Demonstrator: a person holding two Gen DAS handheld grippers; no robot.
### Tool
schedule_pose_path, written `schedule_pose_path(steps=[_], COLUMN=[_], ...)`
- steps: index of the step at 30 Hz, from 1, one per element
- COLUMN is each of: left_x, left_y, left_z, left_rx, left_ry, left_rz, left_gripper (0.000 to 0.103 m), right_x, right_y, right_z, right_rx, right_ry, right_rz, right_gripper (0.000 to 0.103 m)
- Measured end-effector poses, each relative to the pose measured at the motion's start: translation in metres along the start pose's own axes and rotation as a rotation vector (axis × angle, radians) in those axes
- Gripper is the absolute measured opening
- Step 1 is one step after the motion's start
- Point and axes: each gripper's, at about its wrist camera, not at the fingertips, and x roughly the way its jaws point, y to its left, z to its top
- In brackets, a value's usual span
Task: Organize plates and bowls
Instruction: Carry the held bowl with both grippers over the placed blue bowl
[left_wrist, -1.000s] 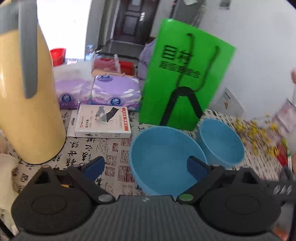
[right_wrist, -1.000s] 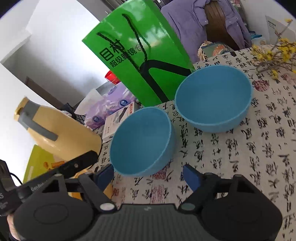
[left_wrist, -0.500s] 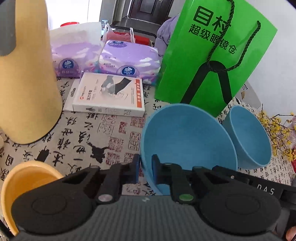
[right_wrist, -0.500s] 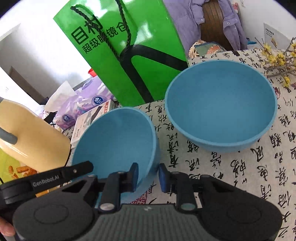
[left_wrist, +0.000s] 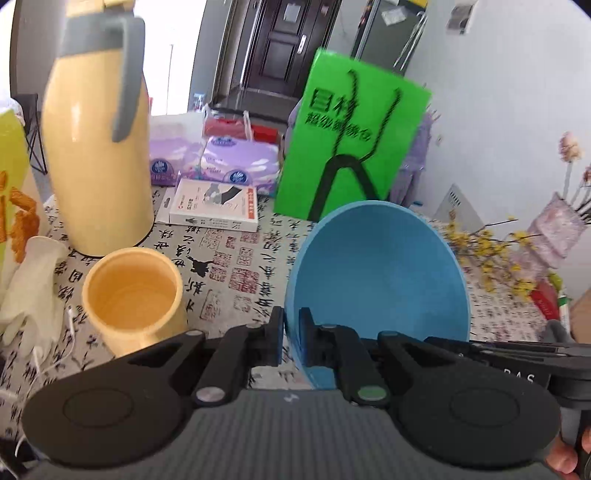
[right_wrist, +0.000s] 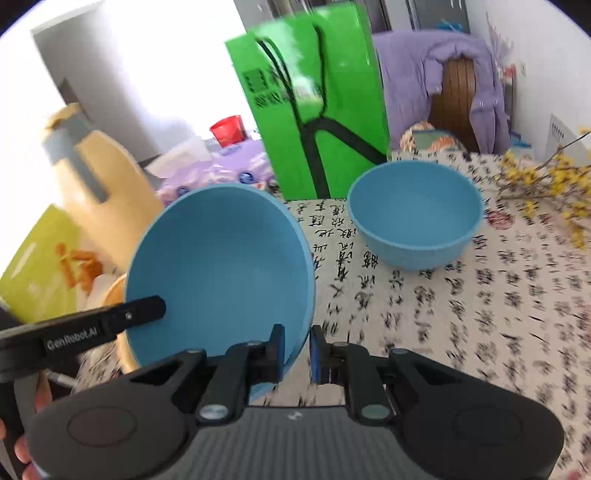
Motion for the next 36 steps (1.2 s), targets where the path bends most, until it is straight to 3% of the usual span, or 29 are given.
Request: schedule_pose_path(steps=[4,8,12,16,21,27,36], left_x=[-0.058,-0.115,-0.168,-0.206,-0.232,-0.235,-0.221], left_y=[-0.016,-0.035,-0.046,-0.056,-0.065,-0.075,-0.102], left_z=[-0.039,-0.100,-0.171,-0.228,-0.285,-0.299,-0.283], left_rx=[0.009,0.043,0.007,-0.029,-0.040,-0.015,0.014], left_ry=[-0.080,-0.198,-0.300,-0.342,-0.322,-0.310,-0.296], left_rz=[-0.012,0.023,0.044,0.062,0.084,0.087,0.070], left_gripper=[0.008,0.007,0.007,0.007,0.007,0.007,0.008], right_x=[-0.056,-0.106,-0.153,-0.196,-0.225,-0.234,-0.235], right_y=[0.014,0.024,0.033,0.039,0.032,0.018,0.000], right_z=[-0.039,-0.096,-0.165,-0.238,-0.311,-0.335,-0.330], right_rx=[-0.068,-0.099,-0.138,-0.229,-0.225,-0.191,-0.171], right_ry=[-0.056,-0.106,-0.182,-0.278,-0.288,-0.255,-0.286], right_rz=[-0.022,-0.015,-0.021,-0.027,-0.047,-0.031,-0.017], right_gripper=[0.013,0.013,0.013,0.013,0.013,0.014,0.014])
